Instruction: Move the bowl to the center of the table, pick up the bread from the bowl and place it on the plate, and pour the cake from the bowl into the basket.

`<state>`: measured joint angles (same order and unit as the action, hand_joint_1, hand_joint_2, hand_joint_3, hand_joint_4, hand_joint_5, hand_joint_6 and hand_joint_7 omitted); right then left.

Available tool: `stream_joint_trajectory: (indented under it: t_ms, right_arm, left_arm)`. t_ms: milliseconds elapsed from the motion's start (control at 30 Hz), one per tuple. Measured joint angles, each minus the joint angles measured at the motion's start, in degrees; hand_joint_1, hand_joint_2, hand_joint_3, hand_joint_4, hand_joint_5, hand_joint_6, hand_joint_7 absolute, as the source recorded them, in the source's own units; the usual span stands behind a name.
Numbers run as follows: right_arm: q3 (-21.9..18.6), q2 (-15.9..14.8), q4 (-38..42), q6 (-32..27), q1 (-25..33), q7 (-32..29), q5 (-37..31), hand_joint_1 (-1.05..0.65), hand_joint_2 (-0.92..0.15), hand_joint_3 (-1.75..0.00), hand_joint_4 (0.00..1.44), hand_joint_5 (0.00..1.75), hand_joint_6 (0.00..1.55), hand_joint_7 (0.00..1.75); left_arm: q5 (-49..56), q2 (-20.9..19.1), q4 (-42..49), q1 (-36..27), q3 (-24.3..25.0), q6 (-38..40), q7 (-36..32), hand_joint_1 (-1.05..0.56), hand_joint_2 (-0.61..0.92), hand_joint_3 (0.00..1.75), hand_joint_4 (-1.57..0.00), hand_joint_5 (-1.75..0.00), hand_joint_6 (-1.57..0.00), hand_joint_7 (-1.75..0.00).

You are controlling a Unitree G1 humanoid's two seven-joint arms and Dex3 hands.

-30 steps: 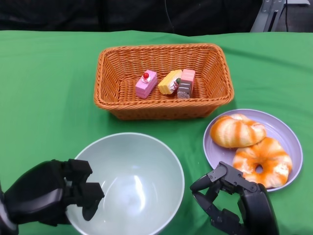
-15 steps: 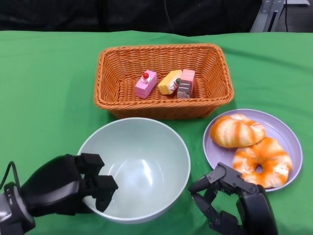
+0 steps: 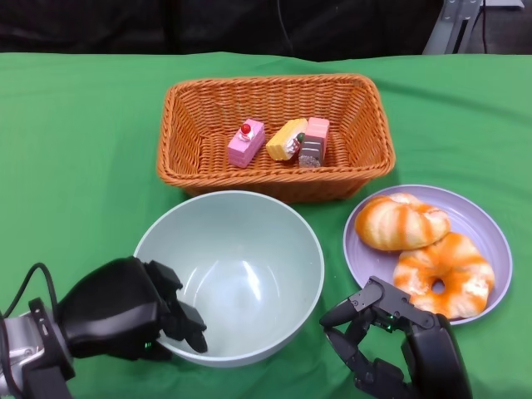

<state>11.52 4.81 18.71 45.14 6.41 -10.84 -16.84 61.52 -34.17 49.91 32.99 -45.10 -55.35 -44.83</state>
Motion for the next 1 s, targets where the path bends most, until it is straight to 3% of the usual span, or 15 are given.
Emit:
stream_joint_trajectory:
  t_ms: [233,467,500,733,833,900,1000]
  right_arm:
    - [0.26,0.00,0.04,0.01,-0.04,0.04,0.23,-0.23,-0.70,-0.53,0.80,1.54,0.73,1.19]
    - [0.41,-0.05,0.02,0.00,-0.04,0.03,0.17,-0.23,-0.70,-0.53,0.80,1.54,0.72,1.20]
    - [0.41,-0.05,0.02,0.00,-0.05,0.04,0.17,-0.22,-0.70,-0.52,0.80,1.54,0.72,1.20]
    - [0.44,-0.07,0.08,0.01,-0.05,0.07,0.20,-0.21,-0.70,-0.52,0.80,1.53,0.73,1.19]
    - [0.43,-0.08,0.20,0.07,-0.06,0.04,0.19,-0.22,-0.69,-0.52,0.81,1.52,0.73,1.19]
    - [0.43,-0.09,0.28,0.12,-0.06,0.07,0.28,-0.22,-0.69,-0.53,0.80,1.52,0.73,1.19]
    - [0.43,-0.13,0.40,0.12,-0.07,0.16,0.41,-0.22,-0.69,-0.53,0.80,1.51,0.73,1.19]
  left_arm:
    - [-4.35,-2.98,-5.54,-3.07,3.45,0.07,11.55,-0.96,0.92,0.02,-0.34,0.00,-0.39,0.00]
    - [-7.48,-3.57,-10.52,-7.71,8.41,2.08,15.34,-1.05,0.92,0.07,-0.07,0.00,-0.09,0.00]
    - [-7.52,-3.56,-10.81,-8.37,9.02,2.40,15.17,-1.05,0.92,0.14,-0.03,0.00,-0.04,0.00]
    - [-8.70,-1.38,-9.44,-10.92,11.94,1.30,9.37,-1.05,0.92,0.66,0.00,0.00,0.00,0.00]
    - [-12.45,0.42,-5.96,-10.94,13.21,-3.90,8.82,-1.05,0.92,0.74,-0.02,-0.01,-0.01,-0.01]
    - [-18.01,2.48,-2.32,-10.93,14.66,-8.74,10.11,-1.05,0.92,0.75,-0.14,-0.07,-0.12,-0.05]
    - [-30.77,6.19,3.34,-10.88,16.14,-15.37,17.33,-1.02,0.92,0.65,-0.32,-0.15,-0.28,-0.09]
